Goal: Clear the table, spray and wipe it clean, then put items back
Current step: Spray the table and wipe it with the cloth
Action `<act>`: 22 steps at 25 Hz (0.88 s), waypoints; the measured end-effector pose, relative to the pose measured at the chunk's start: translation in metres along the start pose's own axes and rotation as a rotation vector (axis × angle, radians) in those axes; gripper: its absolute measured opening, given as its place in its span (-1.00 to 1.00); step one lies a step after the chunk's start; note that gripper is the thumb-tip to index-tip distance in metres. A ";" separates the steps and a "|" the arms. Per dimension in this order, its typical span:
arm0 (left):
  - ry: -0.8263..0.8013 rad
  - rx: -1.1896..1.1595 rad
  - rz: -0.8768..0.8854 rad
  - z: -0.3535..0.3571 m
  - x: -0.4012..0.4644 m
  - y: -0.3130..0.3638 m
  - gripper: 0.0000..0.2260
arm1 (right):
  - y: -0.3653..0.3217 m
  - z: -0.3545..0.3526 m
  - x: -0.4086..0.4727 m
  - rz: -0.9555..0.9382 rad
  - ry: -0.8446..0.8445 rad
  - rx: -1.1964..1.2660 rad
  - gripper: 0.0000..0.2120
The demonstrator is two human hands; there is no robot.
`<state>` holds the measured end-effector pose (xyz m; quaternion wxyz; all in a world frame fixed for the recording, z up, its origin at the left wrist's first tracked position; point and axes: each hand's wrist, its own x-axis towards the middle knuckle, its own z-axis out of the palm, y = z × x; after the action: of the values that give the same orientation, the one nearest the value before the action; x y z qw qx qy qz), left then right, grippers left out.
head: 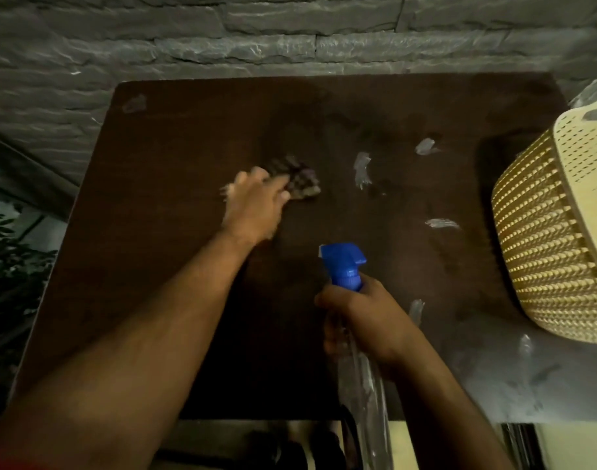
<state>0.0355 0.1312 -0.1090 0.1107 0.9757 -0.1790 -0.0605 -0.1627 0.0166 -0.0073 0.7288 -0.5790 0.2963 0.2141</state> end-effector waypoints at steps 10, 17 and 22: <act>0.041 -0.017 0.091 -0.004 -0.006 -0.022 -0.67 | 0.013 0.012 -0.026 0.034 0.035 0.048 -0.88; -0.082 -0.085 0.368 0.008 -0.134 -0.002 -0.67 | 0.025 0.006 -0.046 0.047 0.059 0.011 -0.84; -0.029 -0.064 0.123 0.003 -0.071 -0.002 -0.66 | 0.050 -0.004 -0.064 0.072 0.036 -0.072 -0.85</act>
<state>-0.0298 0.1583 -0.1074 0.1429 0.9579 -0.2382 -0.0732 -0.2427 0.0263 -0.0003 0.6939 -0.5974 0.3224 0.2403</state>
